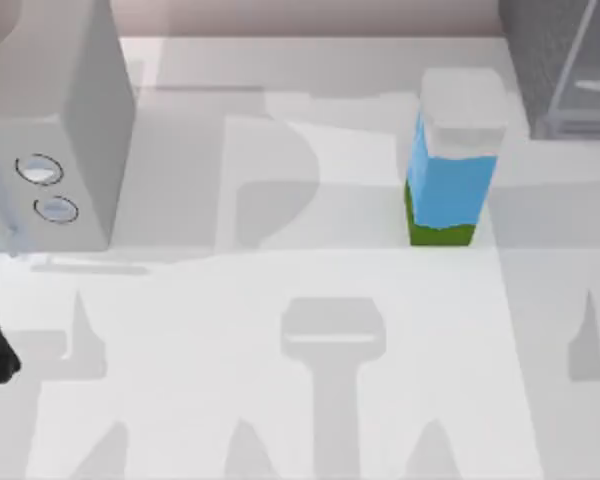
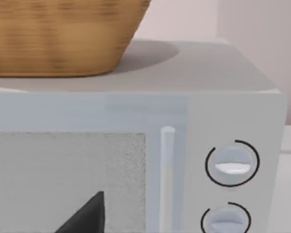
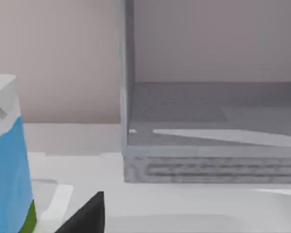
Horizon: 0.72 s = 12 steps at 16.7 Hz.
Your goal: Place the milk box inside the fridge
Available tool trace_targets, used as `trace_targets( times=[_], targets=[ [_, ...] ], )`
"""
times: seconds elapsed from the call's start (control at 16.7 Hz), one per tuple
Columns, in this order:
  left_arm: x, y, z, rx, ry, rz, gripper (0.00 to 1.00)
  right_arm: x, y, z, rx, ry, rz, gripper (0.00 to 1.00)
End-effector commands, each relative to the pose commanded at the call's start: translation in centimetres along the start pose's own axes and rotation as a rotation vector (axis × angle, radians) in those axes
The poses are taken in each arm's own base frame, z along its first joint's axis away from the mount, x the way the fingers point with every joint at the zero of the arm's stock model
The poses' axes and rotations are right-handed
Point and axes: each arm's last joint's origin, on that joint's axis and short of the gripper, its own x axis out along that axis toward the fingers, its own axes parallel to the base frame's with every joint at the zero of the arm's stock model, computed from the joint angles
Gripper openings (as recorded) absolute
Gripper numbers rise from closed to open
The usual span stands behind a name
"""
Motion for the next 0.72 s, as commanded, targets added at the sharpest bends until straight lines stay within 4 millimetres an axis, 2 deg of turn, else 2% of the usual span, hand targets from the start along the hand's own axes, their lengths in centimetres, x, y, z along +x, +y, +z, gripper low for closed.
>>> trace_targets(
  times=[0.18, 0.42, 0.6, 0.72],
  targets=[
    [0.0, 0.0, 0.0, 0.000, 0.000, 0.000, 1.00, 0.0, 0.0, 0.2, 0.001, -0.003, 0.001, 1.00],
    [0.0, 0.0, 0.0, 0.000, 0.000, 0.000, 1.00, 0.6, 0.8, 2.4, 0.010, -0.038, 0.019, 1.00],
    [0.0, 0.0, 0.0, 0.000, 0.000, 0.000, 1.00, 2.3, 2.0, 4.2, 0.015, -0.030, 0.054, 1.00],
    [0.0, 0.0, 0.0, 0.000, 0.000, 0.000, 1.00, 4.2, 3.3, 4.9, 0.005, 0.011, 0.080, 1.00]
  ],
)
